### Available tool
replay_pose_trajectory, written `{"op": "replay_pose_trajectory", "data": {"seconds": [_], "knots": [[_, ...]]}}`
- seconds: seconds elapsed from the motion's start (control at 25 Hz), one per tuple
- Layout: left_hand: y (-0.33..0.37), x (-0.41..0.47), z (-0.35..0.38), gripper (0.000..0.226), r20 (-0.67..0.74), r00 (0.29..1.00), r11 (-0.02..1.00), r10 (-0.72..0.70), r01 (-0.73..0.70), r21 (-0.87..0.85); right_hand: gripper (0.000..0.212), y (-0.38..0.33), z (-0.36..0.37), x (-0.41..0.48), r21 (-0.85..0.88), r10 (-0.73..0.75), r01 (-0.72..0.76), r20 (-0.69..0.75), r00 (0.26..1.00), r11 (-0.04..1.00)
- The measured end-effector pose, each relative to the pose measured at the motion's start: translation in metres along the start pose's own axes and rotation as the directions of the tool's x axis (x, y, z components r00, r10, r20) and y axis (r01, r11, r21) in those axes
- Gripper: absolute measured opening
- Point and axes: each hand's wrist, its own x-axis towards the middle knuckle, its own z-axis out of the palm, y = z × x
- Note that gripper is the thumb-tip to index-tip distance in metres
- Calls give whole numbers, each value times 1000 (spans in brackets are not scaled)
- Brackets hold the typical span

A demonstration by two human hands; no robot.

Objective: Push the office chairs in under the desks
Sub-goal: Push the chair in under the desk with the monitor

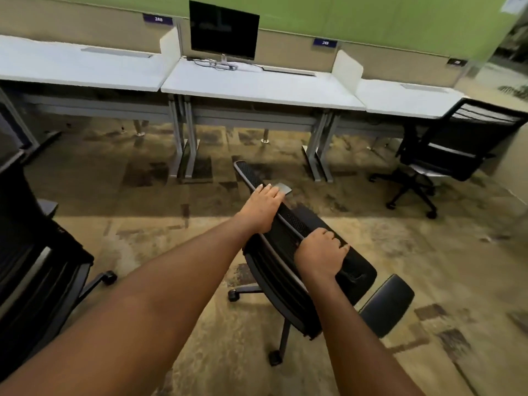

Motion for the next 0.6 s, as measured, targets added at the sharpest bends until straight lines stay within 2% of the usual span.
{"op": "replay_pose_trajectory", "data": {"seconds": [0.12, 0.28, 0.48, 0.6], "knots": [[-4, 20, 7, 64, -46, 998, 999, 33, -31, 33, 32, -3, 2, 9, 65, -7, 9, -29, 1000, 998], [-8, 36, 17, 49, -200, 980, 999, 24, -30, -29, 26, 1, -1, 33, 74, -23, 25, -28, 999, 997], [-4, 54, 35, 23, -504, 863, 991, 17, -83, -108, 26, 10, 3, 53, 65, -67, 72, -80, 995, 995], [4, 74, 42, 17, -570, 821, 990, 28, -100, -97, 27, 19, 5, 72, 46, -110, 115, -100, 989, 992]]}}
